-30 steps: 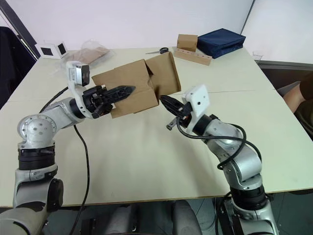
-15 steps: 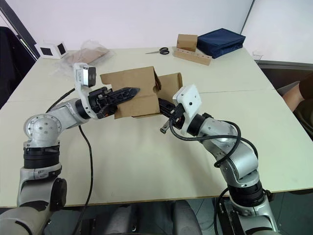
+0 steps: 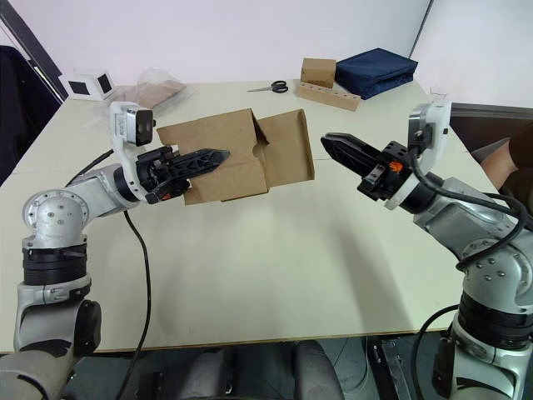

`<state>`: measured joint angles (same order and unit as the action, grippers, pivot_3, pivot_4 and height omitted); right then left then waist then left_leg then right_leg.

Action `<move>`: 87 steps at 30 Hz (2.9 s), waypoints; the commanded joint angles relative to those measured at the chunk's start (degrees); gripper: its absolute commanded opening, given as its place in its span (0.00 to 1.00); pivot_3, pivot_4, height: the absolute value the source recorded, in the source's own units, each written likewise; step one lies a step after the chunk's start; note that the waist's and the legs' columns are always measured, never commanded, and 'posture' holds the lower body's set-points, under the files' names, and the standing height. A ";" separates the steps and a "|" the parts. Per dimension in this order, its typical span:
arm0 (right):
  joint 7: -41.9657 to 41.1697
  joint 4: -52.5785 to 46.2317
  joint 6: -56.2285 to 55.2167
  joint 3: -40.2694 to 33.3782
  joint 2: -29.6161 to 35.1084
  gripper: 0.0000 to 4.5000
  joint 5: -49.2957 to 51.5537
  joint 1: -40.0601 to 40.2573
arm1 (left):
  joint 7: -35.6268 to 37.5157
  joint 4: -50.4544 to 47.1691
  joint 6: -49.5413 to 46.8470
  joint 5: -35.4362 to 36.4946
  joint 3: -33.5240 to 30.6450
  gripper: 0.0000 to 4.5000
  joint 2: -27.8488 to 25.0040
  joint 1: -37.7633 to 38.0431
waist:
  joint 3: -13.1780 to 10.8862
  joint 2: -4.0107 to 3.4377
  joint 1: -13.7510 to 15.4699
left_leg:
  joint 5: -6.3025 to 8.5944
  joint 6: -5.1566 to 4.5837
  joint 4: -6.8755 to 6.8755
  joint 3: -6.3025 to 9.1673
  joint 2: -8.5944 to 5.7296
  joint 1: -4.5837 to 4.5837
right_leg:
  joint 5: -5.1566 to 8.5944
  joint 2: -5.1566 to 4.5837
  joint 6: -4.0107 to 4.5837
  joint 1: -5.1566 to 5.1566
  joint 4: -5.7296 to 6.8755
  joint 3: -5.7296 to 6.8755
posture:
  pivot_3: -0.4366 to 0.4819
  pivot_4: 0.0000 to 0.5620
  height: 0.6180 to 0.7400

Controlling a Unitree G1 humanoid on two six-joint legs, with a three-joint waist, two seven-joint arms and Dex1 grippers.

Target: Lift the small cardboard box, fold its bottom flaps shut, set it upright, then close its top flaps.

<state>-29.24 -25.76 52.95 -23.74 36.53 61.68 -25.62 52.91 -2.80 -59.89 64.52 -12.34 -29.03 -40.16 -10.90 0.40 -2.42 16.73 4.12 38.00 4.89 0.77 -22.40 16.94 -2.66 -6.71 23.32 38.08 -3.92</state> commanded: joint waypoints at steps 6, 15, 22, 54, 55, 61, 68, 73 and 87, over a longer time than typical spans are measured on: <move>-0.11 10.53 1.50 -0.37 -2.36 0.73 7.99 -2.04 | 0.21 -3.84 -0.86 4.32 -1.48 0.00 -0.50 0.78 | 0.00 0.00 -0.07 | 0.00 0.00 0.00 -0.01 0.00 0.00 | 0.00 0.00 0.00 0.01 0.00 0.00 | 0.48 0.27 1.00; 0.25 11.46 1.82 2.68 -5.59 0.73 11.16 -3.22 | -1.43 -5.02 -0.62 5.70 -1.63 0.00 -0.58 1.39 | 0.00 0.00 -0.04 | 0.00 0.00 0.00 -0.01 0.00 0.00 | 0.00 0.00 0.00 0.01 0.00 -0.01 | 0.48 0.27 1.00; 6.44 6.94 1.69 5.83 -10.44 0.73 17.66 -4.12 | -2.29 -4.44 -0.03 5.56 -1.68 0.00 -0.53 1.00 | -0.01 -0.01 -0.11 | 0.00 0.00 0.00 0.00 0.01 0.00 | 0.00 0.01 0.00 0.03 0.01 -0.01 | 0.48 0.27 1.00; 15.35 0.28 -4.85 10.56 -10.35 0.36 24.18 -0.47 | -2.84 -2.60 2.30 3.20 -1.04 0.00 0.43 1.11 | -0.01 -0.01 -0.07 | 0.00 0.00 -0.02 0.00 0.01 -0.01 | 0.00 0.01 0.00 0.03 0.00 -0.01 | 0.48 0.27 1.00; 15.37 0.22 -4.92 10.52 -10.29 0.36 24.22 -0.46 | -2.89 -2.69 2.26 3.28 -1.07 0.00 0.41 1.16 | -0.01 -0.01 -0.07 | 0.00 0.00 -0.02 0.00 0.01 -0.01 | 0.00 0.01 0.00 0.03 0.00 -0.01 | 0.48 0.27 1.00; 15.45 0.17 -5.29 10.66 -9.89 0.36 23.92 -0.41 | -3.57 -3.19 2.12 3.65 -1.14 0.00 0.54 1.33 | -0.01 -0.01 -0.07 | 0.00 0.00 -0.02 0.00 0.02 -0.01 | 0.00 0.01 0.00 0.03 -0.01 -0.01 | 0.48 0.27 1.00; 15.17 0.53 -6.27 11.21 -9.89 0.36 21.03 -0.47 | -4.64 -4.05 1.84 4.60 -1.37 0.00 0.97 1.78 | -0.01 -0.01 -0.07 | 0.00 0.00 -0.02 0.00 0.01 -0.01 | 0.00 0.01 0.00 0.03 -0.01 -0.01 | 0.48 0.27 1.00; 14.82 0.82 -7.01 11.30 -10.24 0.36 19.73 -0.85 | -5.19 -4.06 2.02 4.97 -1.31 0.00 1.00 1.82 | -0.01 -0.01 -0.06 | 0.00 0.00 -0.02 0.00 0.01 -0.01 | 0.00 0.01 0.00 0.03 -0.01 -0.01 | 0.48 0.27 1.00; 14.78 0.55 -7.09 11.19 -10.16 0.36 19.56 -1.16 | -5.67 -4.22 2.38 5.09 -1.24 0.00 1.24 2.05 | -0.01 -0.01 -0.05 | 0.00 0.00 -0.02 0.00 0.01 -0.01 | 0.00 0.01 0.00 0.03 -0.01 -0.01 | 0.48 0.27 1.00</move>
<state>-13.96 -23.88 46.88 -12.07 26.03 80.92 -25.79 47.23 -5.09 -58.17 68.22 -12.30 -27.91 -37.89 -10.91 0.39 -2.48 16.73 4.12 37.98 4.89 0.79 -22.41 16.94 -2.64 -6.71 23.35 38.08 -3.93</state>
